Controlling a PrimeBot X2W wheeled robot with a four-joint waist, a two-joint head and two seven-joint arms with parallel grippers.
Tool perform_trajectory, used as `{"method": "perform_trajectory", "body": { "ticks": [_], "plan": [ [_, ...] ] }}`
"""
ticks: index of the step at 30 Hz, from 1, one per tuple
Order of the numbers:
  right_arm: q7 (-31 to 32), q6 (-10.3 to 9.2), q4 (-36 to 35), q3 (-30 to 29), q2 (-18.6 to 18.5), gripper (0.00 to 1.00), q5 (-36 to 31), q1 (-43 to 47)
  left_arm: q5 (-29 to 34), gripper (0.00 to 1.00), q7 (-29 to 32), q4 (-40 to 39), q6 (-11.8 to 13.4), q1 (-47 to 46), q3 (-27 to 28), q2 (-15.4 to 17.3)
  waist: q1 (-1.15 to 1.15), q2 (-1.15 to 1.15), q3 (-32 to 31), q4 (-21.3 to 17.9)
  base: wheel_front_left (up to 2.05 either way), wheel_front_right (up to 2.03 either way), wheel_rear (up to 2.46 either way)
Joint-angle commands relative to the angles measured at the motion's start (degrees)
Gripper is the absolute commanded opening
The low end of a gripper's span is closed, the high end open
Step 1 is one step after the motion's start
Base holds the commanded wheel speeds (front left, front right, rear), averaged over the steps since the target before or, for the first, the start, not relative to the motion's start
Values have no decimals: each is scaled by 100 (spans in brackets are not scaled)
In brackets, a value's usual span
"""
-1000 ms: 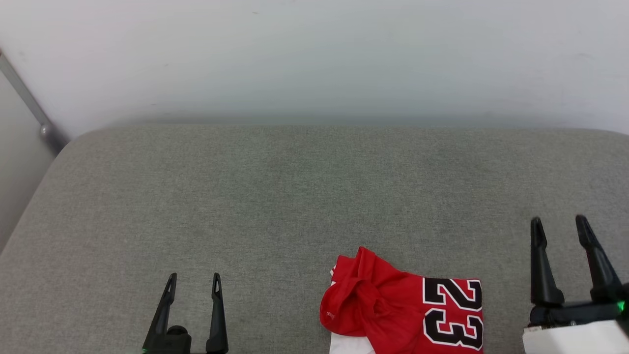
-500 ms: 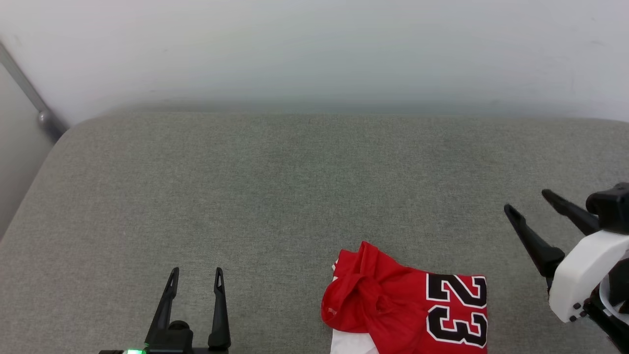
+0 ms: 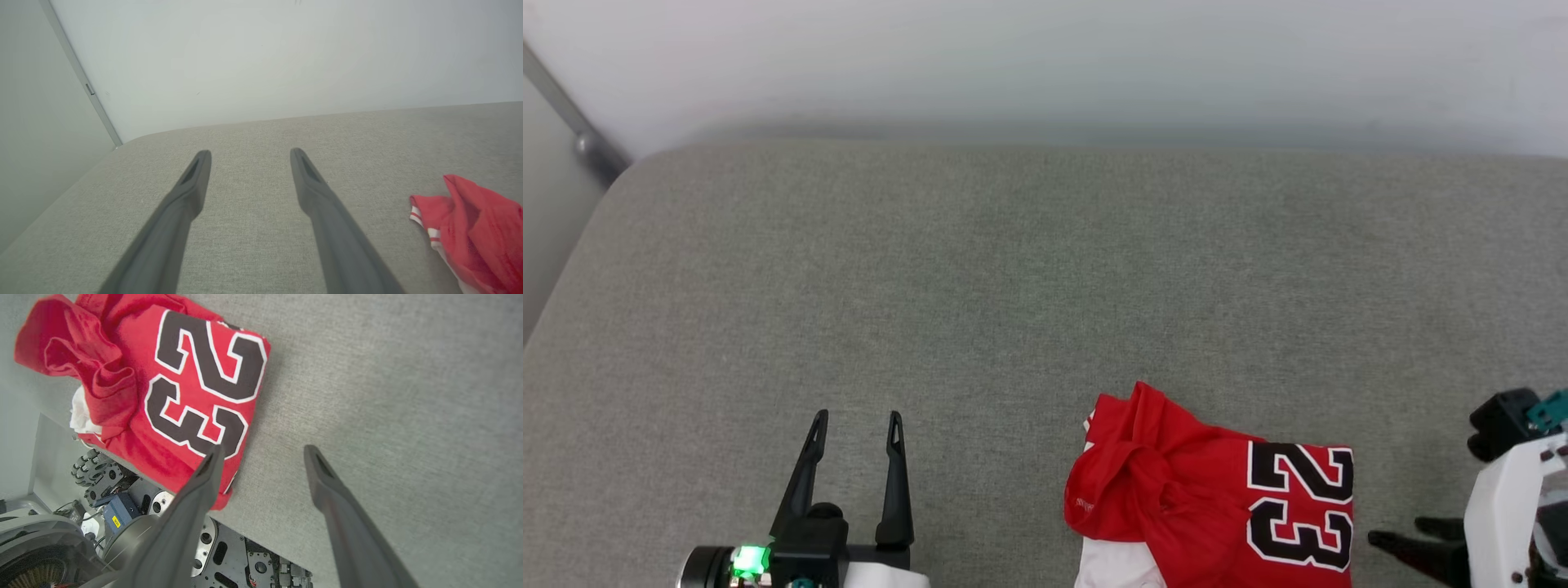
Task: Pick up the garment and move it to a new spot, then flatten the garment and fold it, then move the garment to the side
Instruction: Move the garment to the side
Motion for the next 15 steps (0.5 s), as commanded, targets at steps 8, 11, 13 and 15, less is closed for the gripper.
{"method": "perform_trajectory", "body": {
  "ticks": [8,11,13,15],
  "plan": [
    [-22,-3,526,92,542,100,481,-161,40,100,-14,-46,-63,-376,-33,-21,-1,0,615,243,0,0,0],
    [-110,-3,704,257,661,100,568,-295,36,100,-14,-44,-76,-468,-37,-33,-1,0,779,285,0,0,0],
    [-162,-3,820,405,722,100,645,-379,36,100,-14,-44,-83,-541,-47,-42,-1,0,865,310,0,0,0],
    [-160,-3,899,622,718,100,713,-412,32,100,-14,-36,-82,-574,-51,-48,-1,0,934,325,0,0,0]
  ]
}}
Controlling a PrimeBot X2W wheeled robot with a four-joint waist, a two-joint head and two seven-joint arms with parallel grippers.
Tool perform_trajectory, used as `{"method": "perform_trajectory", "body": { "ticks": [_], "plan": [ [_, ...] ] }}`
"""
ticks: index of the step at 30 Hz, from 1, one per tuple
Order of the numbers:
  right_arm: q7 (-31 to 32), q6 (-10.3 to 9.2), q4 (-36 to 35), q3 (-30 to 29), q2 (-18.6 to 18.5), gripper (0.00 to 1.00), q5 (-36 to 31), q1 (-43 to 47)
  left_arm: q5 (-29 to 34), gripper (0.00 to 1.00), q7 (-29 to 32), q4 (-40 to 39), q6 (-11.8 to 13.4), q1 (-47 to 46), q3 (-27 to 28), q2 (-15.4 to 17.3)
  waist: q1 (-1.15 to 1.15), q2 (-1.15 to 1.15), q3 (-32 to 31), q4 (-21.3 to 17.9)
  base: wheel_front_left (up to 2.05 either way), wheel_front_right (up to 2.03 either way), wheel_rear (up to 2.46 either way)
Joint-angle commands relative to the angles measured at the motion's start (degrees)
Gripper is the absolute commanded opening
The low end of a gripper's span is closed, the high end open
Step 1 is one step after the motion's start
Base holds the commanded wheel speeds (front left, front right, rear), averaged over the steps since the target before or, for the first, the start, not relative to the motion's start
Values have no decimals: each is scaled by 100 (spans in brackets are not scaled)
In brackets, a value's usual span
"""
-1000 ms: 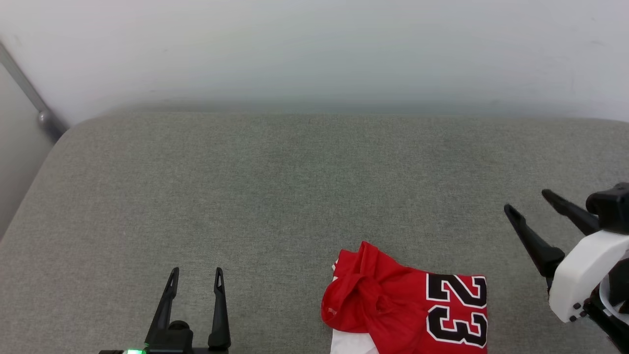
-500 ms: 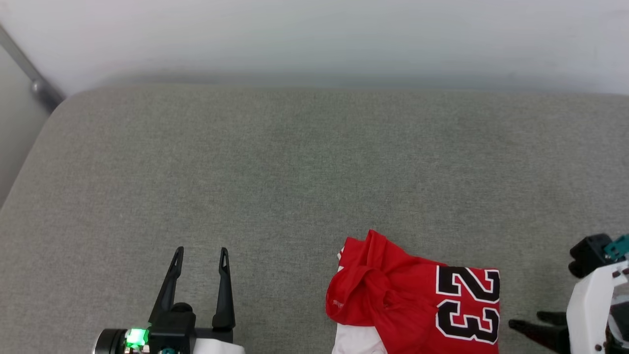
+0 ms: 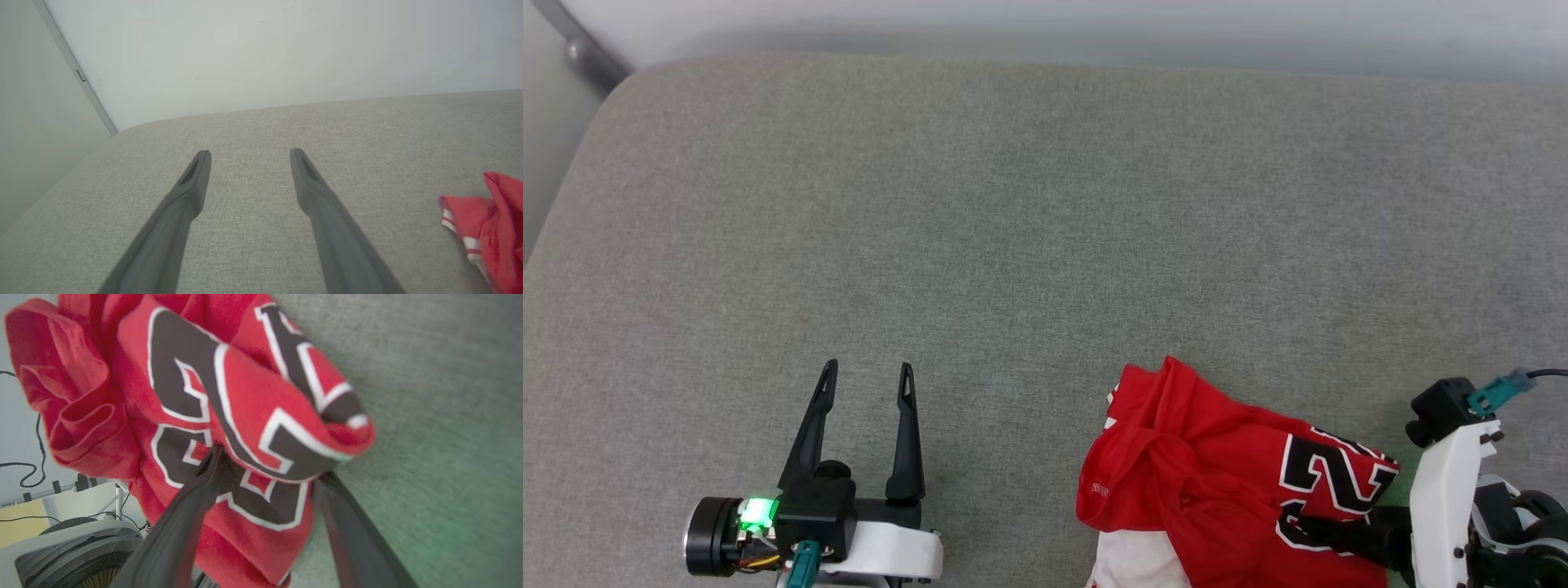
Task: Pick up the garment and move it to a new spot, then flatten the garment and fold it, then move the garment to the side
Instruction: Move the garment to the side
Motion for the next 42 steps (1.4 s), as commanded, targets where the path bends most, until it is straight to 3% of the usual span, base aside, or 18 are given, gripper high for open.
{"method": "perform_trajectory", "body": {
  "ticks": [1,5,6,8,20,30,36,42],
  "plan": [
    [29,-6,180,305,85,100,81,25,15,100,-13,-5,-8,-82,-1,-19,0,0,101,46,0,0,0],
    [6,-6,206,761,8,100,231,48,5,100,-14,4,-6,-170,-32,-44,0,0,162,77,0,0,0],
    [-71,-6,191,830,-26,42,239,24,-2,100,-14,9,-5,-167,-35,-49,0,0,167,80,0,0,0],
    [-194,-6,186,936,-91,0,314,-13,-11,100,-14,26,-2,-166,-33,-56,0,0,155,86,0,0,0],
    [-719,-5,-569,1346,-852,0,445,-704,-16,100,-13,77,46,125,71,-49,0,0,-321,-189,0,0,0],
    [-670,-5,-1138,1446,-1719,0,241,-1559,-9,100,-14,-69,44,269,219,4,0,0,-329,-1245,0,0,0],
    [-638,-5,-880,1269,-2160,0,-12,-1998,35,100,-13,-191,10,87,310,130,0,0,14,-1916,0,0,0],
    [-814,-5,-198,961,-2471,0,-450,-2354,85,100,-13,-325,-61,-187,368,333,0,0,558,-2183,0,0,0]
  ]
}}
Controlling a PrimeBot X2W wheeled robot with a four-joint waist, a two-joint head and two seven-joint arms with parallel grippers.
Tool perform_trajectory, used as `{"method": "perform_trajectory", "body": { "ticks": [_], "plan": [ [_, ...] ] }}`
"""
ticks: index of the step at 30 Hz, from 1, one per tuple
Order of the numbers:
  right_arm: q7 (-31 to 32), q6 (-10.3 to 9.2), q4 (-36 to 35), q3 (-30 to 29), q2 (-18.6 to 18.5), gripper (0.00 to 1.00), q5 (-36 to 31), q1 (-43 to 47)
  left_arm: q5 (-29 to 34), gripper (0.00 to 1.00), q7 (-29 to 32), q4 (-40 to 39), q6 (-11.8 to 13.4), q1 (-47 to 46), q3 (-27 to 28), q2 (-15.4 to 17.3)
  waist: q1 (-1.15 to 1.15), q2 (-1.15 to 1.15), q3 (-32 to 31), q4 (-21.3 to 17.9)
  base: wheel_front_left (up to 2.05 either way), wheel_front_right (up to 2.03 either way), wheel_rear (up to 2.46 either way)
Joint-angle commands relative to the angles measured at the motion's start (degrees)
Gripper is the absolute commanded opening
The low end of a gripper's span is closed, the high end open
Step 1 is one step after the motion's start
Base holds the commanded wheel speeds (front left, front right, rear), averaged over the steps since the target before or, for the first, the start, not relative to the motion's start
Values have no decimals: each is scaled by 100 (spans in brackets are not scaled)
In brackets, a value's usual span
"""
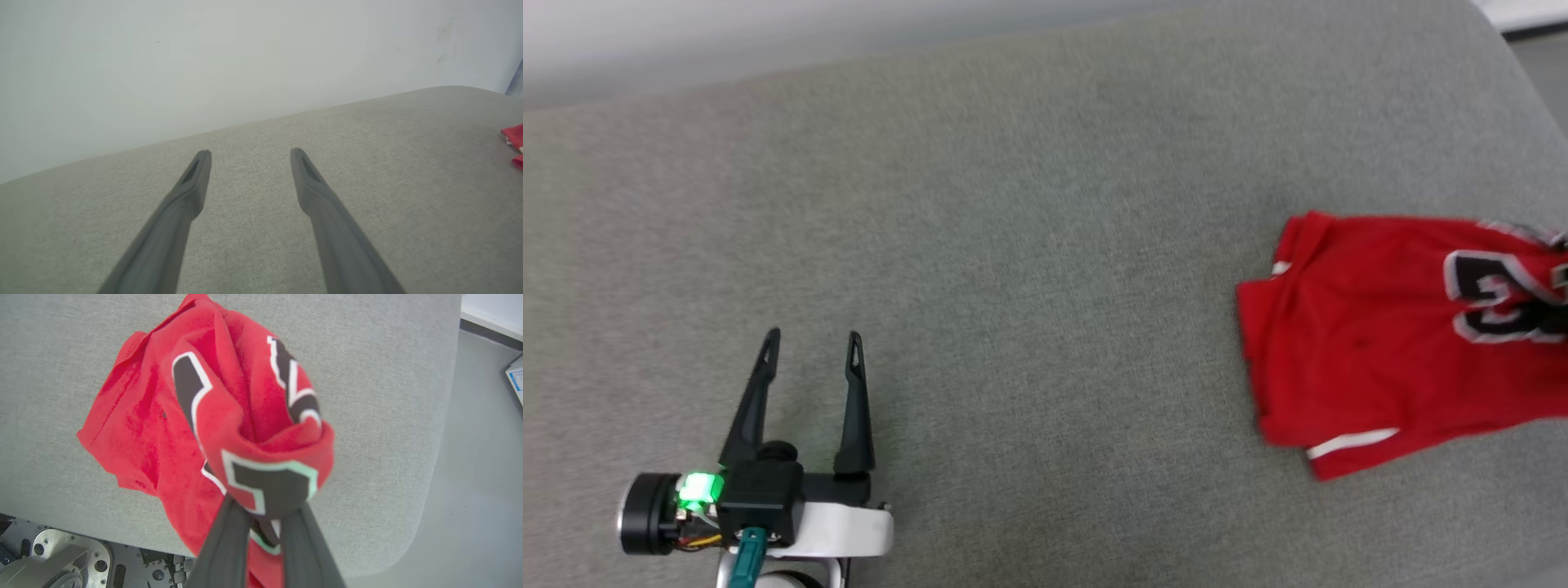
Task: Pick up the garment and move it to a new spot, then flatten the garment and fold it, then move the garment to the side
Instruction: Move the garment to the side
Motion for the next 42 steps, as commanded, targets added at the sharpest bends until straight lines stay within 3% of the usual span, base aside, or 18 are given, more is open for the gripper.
{"method": "perform_trajectory", "body": {
  "ticks": [1,14,26,27,28,34,42],
  "plan": [
    [-89,-5,174,-114,-60,0,-93,-176,23,100,-12,-56,-11,-109,34,61,-1,0,397,-206,0,0,0],
    [-633,-5,1915,-1189,-97,0,-1207,-884,0,100,-12,-480,33,-512,207,377,-1,0,1462,-84,0,0,0],
    [-1009,-5,2774,-1987,56,0,-1967,-987,-61,100,-10,-664,90,-671,208,369,-1,0,1730,59,0,0,0],
    [-1089,-5,2836,-2033,104,30,-2046,-1006,-80,100,-10,-655,95,-673,208,350,-1,0,1680,84,0,0,0],
    [-1158,-5,2883,-2054,153,100,-2116,-997,-87,100,-11,-641,86,-671,198,331,-1,0,1620,114,0,0,0],
    [-1934,-5,2857,-1954,3,100,-2758,-813,-145,100,-12,-528,111,-504,124,140,-1,0,1067,327,0,0,0],
    [-3913,-6,2626,-2187,445,100,-3744,-888,-187,100,-12,-343,129,-152,95,-134,-1,0,165,663,0,0,0]
  ]
}}
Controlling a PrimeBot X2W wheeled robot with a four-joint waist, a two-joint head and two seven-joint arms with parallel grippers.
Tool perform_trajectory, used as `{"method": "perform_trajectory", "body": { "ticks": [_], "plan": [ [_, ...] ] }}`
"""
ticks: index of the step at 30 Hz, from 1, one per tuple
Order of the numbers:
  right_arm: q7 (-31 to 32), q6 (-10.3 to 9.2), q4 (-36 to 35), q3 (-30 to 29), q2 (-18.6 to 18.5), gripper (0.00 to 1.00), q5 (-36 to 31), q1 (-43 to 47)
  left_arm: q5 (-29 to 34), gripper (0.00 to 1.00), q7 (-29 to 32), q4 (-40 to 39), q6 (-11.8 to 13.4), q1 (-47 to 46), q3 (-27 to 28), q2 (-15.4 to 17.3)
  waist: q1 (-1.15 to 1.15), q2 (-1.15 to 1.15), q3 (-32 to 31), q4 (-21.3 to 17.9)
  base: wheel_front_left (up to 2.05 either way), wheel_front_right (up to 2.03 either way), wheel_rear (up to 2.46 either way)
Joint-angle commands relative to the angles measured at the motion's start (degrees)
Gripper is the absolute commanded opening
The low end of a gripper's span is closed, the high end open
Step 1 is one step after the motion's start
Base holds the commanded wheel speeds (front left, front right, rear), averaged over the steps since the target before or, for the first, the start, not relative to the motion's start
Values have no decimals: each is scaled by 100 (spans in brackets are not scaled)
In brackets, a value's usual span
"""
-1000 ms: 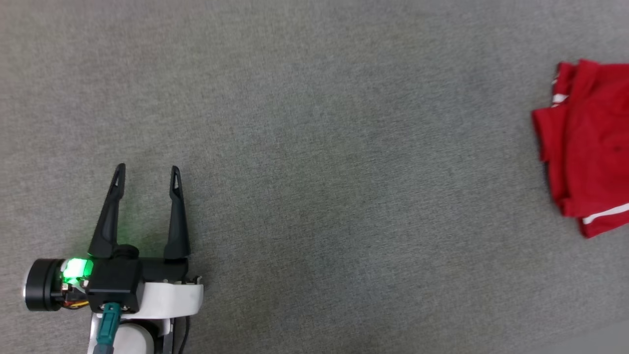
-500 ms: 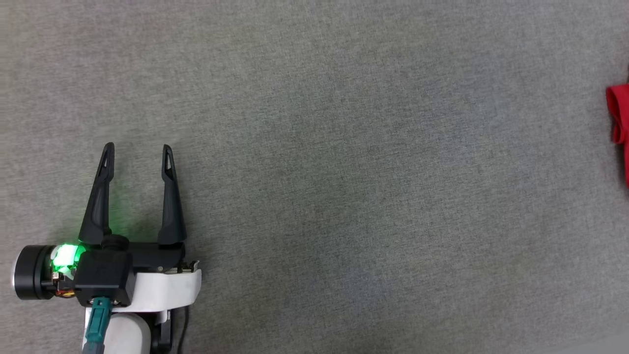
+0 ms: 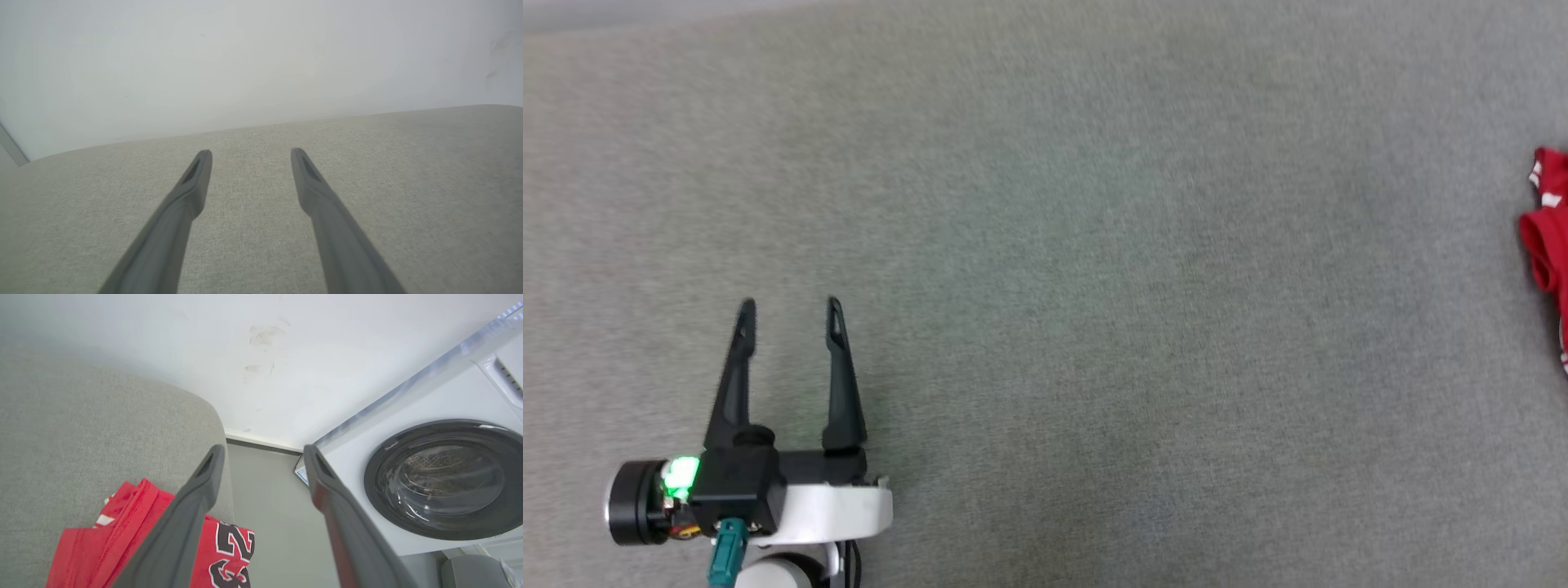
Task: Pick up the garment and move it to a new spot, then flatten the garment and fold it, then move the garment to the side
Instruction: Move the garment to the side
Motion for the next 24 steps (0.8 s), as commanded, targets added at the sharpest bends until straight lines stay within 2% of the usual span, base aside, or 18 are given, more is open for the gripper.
{"method": "perform_trajectory", "body": {
  "ticks": [1,3,4,8,11,19,22,24],
  "plan": [
    [-451,-7,-113,-130,179,100,-245,-45,4,100,-12,44,-19,151,-30,-45,0,0,-471,257,0,0,0],
    [-954,-7,-251,-283,484,100,-523,32,0,100,-12,69,-14,243,-31,-95,0,0,-649,351,0,0,0],
    [-954,-7,-251,-283,484,100,-523,32,0,100,-12,69,-14,243,-31,-95,0,0,-649,351,0,0,0],
    [-1773,-7,-670,-534,1145,100,-1005,359,-15,100,-12,138,-21,444,-29,-155,0,0,-950,519,0,0,0],
    [-2151,-7,-1028,-660,1680,100,-1251,630,-13,100,-12,198,-48,568,-40,-197,0,0,-1130,612,0,0,0],
    [-2445,-7,-2053,-639,3286,100,-1498,1819,22,100,-12,401,-36,872,22,-257,0,0,-1597,731,0,0,0],
    [-2463,-7,-2240,-583,3731,100,-1475,2308,42,100,-12,489,-67,974,20,-265,0,0,-1756,772,0,0,0],
    [-2466,-7,-2355,-507,3902,100,-1431,2584,53,100,-12,524,-76,1022,17,-268,0,0,-1838,804,0,0,0]
  ]
}}
